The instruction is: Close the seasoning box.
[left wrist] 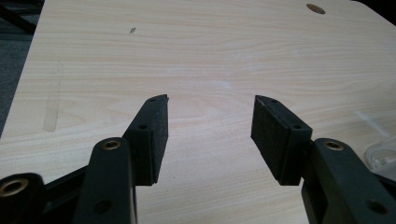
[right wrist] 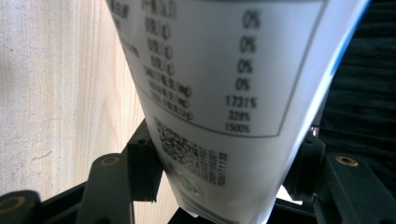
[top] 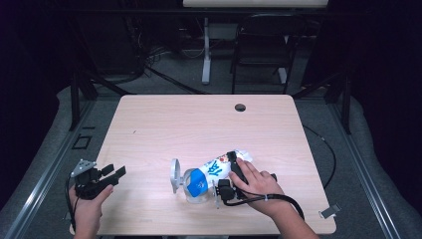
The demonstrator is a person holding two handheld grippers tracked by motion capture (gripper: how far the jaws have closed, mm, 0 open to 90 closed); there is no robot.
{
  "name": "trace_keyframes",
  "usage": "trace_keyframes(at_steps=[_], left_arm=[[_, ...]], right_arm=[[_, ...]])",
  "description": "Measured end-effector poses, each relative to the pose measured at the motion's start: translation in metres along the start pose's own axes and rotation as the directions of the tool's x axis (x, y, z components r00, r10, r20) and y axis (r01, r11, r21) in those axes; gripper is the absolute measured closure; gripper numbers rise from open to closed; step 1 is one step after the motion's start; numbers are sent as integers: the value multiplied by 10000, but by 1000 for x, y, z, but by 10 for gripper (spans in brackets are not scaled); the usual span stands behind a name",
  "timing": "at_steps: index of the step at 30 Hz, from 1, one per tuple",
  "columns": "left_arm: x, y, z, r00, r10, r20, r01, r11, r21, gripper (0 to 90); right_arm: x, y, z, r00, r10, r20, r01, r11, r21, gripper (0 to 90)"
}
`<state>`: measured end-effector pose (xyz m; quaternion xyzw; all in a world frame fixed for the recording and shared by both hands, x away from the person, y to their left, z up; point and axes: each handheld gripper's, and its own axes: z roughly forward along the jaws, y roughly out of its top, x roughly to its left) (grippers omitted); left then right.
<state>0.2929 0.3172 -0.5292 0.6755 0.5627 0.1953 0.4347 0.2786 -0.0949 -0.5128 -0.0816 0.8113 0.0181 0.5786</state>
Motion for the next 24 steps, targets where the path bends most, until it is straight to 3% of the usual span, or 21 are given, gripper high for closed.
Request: trace_keyframes(at_steps=[3,4,21,24], left_arm=[[0,0,0,10000,-6,1,6,10000,-1,469],[0,0,0,10000,-9,0,9,10000,-7,469],[1,0,0,10000,-51,-22,50,10000,-17,468],[1,0,0,10000,-54,-17,54,10000,-17,468]], right_arm=[[0,0,0,10000,-13,8,13,10000,-46,421],[-2,1,-2,9997,-216,57,215,9996,189,420],[-1,0,0,10000,-28,87,28,10000,-48,421],[-3,1,-2,9998,-141,119,139,9998,175,422]])
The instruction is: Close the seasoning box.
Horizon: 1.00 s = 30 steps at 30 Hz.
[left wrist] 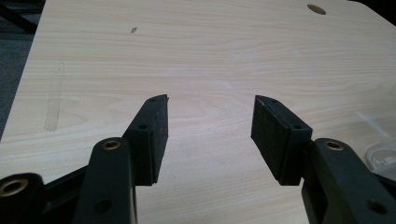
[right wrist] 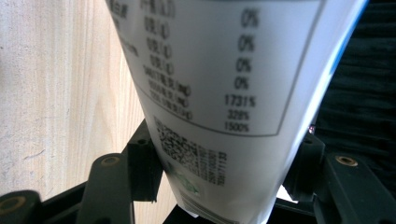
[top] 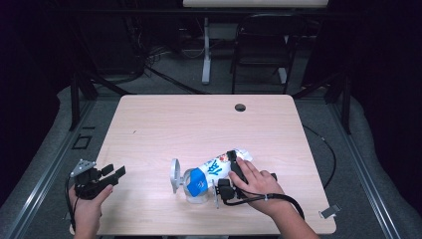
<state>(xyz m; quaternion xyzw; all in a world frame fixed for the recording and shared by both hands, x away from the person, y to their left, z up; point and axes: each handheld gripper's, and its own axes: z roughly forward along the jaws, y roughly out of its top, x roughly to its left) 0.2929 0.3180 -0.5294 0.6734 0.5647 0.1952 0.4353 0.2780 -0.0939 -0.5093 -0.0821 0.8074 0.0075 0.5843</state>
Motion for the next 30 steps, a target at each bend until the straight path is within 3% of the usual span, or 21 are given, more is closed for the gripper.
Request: trace_keyframes(at_steps=[12,22,25,30], left_arm=[[0,0,0,10000,-21,-2,21,10000,-50,468],[1,0,0,10000,-40,-1,40,10000,-53,468],[1,0,0,10000,-37,0,37,10000,-46,468],[1,-1,0,10000,-53,-10,53,10000,-4,468]], right_arm=[[1,0,1,9999,-104,97,104,9999,-78,423],[0,1,0,9988,-456,173,455,9989,52,424],[1,0,2,9995,-267,167,270,9994,-193,424],[1,1,2,9993,-321,166,324,9994,-126,425]])
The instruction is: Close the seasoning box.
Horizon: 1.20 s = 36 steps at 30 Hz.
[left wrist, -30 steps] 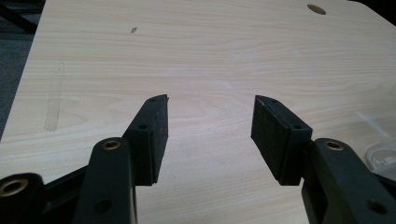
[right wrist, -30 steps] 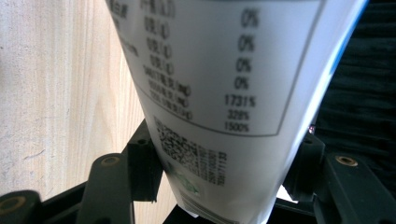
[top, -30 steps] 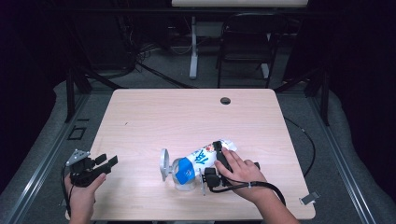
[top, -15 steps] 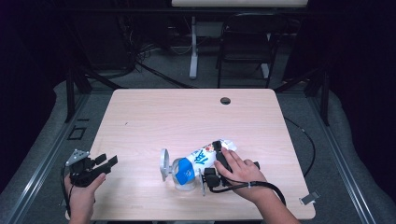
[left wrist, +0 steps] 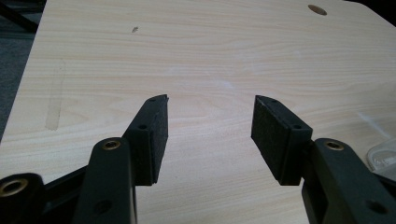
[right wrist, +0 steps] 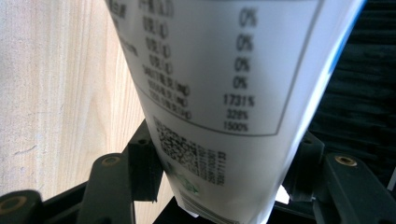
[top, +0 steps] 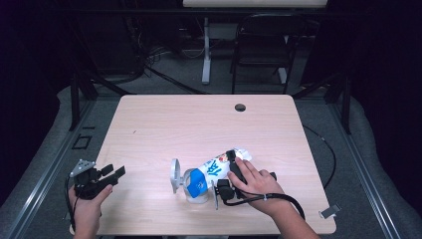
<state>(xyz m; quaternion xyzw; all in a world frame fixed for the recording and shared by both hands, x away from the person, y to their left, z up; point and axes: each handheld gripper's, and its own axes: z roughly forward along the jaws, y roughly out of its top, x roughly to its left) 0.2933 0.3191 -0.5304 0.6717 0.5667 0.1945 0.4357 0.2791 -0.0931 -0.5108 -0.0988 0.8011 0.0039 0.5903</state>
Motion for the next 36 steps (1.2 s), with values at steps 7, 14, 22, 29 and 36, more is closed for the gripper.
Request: trace_keyframes(at_steps=[7,14,22,29,36], left_arm=[[0,0,0,10000,-5,0,5,10000,12,468],[0,0,0,10000,-11,9,11,10000,-4,468],[0,0,0,10000,-15,7,15,10000,-10,468],[0,0,0,10000,-9,10,9,10000,-5,468],[0,0,0,10000,-26,0,26,10000,-11,468]], right_arm=[[0,0,0,10000,-57,-18,57,10000,33,426],[-1,1,-1,9998,-189,13,189,9997,125,426],[-1,1,-1,9998,-220,38,220,9997,140,427],[-1,1,-1,9998,-207,40,206,9997,134,427],[-1,1,-1,9997,-228,65,227,9997,111,428]])
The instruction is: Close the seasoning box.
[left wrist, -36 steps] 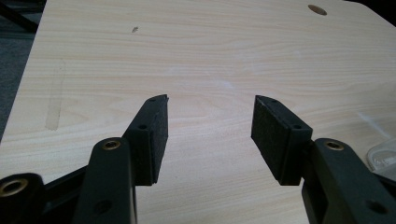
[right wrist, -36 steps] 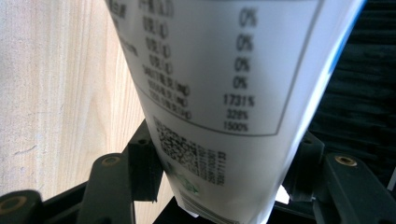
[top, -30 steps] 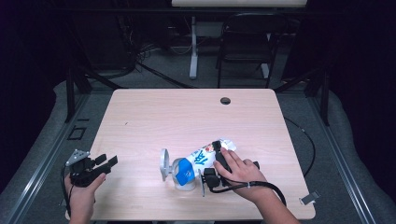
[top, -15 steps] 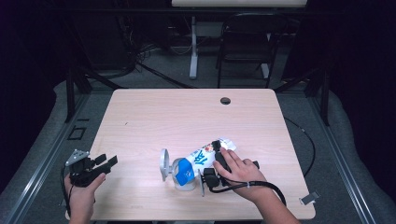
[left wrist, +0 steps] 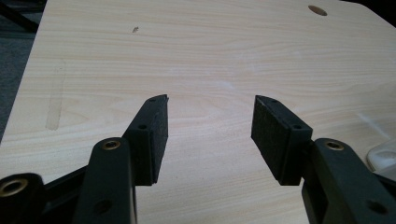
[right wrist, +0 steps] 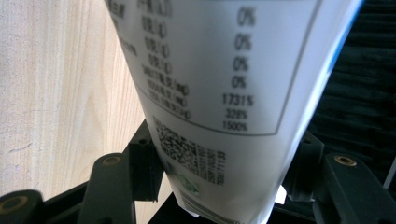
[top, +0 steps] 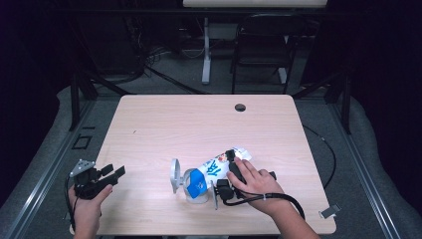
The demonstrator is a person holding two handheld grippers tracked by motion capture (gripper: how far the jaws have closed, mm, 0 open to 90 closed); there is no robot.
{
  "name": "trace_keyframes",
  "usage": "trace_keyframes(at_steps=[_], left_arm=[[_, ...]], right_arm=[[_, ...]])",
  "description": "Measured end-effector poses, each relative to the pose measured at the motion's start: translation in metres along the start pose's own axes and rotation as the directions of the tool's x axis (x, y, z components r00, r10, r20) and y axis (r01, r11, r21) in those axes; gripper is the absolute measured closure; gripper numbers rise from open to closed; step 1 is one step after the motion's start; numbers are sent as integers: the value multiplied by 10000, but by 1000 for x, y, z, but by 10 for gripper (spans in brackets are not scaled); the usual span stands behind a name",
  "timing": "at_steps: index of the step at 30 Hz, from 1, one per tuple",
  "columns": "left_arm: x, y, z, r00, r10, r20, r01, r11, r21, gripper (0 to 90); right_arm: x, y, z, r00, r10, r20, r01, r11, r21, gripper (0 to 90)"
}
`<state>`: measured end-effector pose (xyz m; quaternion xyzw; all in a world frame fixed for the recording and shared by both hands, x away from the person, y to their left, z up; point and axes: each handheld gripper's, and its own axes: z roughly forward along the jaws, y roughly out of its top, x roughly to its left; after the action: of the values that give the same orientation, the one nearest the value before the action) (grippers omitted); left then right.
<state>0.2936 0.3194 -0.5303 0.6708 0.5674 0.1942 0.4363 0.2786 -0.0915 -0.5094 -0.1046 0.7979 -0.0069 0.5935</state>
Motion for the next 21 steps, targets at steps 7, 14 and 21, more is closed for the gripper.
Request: trace_keyframes(at_steps=[7,14,21], left_arm=[[1,0,0,10000,-18,-1,18,10000,6,468],[1,0,0,10000,-18,7,18,10000,7,468],[0,0,0,10000,-20,3,20,10000,-2,468]], right_arm=[[-1,0,0,10000,-64,-51,64,10000,-34,429],[-3,1,-1,9999,-138,18,138,9999,41,434],[-2,1,-1,10000,-93,-31,93,10000,19,440]])
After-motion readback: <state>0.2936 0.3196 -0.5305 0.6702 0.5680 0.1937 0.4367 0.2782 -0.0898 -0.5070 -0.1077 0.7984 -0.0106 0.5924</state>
